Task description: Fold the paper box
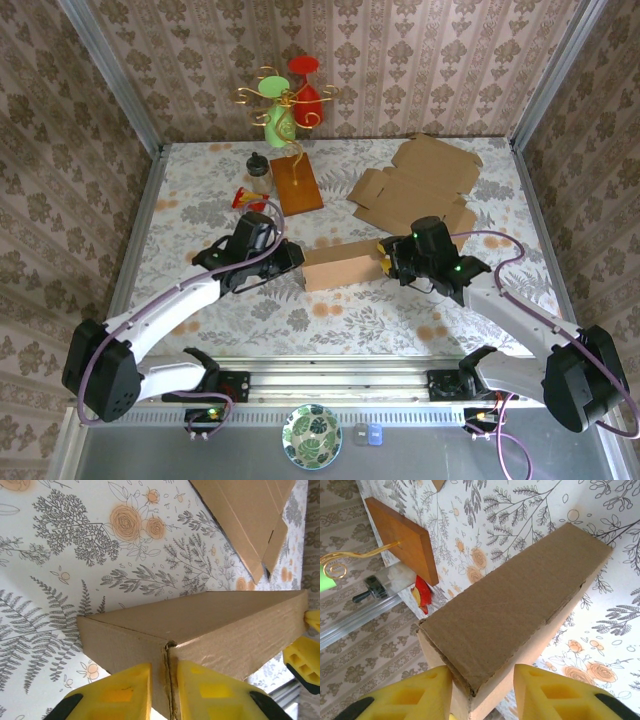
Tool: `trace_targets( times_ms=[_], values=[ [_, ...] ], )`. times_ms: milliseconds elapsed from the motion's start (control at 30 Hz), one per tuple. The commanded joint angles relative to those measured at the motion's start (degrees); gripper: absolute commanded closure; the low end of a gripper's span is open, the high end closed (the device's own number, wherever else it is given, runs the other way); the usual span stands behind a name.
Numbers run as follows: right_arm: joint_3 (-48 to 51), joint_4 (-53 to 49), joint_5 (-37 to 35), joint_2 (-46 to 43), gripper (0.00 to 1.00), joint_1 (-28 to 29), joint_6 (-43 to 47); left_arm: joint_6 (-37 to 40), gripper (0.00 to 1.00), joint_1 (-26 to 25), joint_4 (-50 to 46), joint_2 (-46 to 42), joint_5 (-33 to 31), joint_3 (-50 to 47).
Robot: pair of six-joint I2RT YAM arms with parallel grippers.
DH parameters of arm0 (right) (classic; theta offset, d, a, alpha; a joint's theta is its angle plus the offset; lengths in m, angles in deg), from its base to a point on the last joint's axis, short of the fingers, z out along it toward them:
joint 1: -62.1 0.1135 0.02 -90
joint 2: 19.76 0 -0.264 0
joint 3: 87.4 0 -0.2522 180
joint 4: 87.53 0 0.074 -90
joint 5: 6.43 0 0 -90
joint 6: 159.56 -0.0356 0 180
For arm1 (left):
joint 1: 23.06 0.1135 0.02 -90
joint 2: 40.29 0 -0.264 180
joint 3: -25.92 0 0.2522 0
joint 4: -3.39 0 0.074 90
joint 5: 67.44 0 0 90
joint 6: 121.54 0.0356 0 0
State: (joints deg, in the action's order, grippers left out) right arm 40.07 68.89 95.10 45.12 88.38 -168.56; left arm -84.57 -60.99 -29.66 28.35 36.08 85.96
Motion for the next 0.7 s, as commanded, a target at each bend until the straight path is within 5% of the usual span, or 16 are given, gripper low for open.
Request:
trace_targets(
  times_ms=[0,233,567,667],
  values=[
    [-0.8,-9.4,2.3,-0.2,0.56,-0.1,1.6,4.7,0.79,-1.8,-11.8,2.8,-3.2,-2.1],
    [-6.3,-9.4,9.4,-1.5,0.28,-4.6,5.1,8.2,0.8,-4.4,-10.6,1.4,-7.0,-1.4],
    [2.0,-0.5,18.5,-2.2,0.2,-9.6,0.9,17.8,0.8,-12.1,-5.8,-1.5,-13.8,-3.4],
    [1.6,-4.7,20.2,-2.4,0.2,-10.9,5.1,19.0,0.8,-14.6,-3.4,-2.7,-14.7,-5.2]
  ],
)
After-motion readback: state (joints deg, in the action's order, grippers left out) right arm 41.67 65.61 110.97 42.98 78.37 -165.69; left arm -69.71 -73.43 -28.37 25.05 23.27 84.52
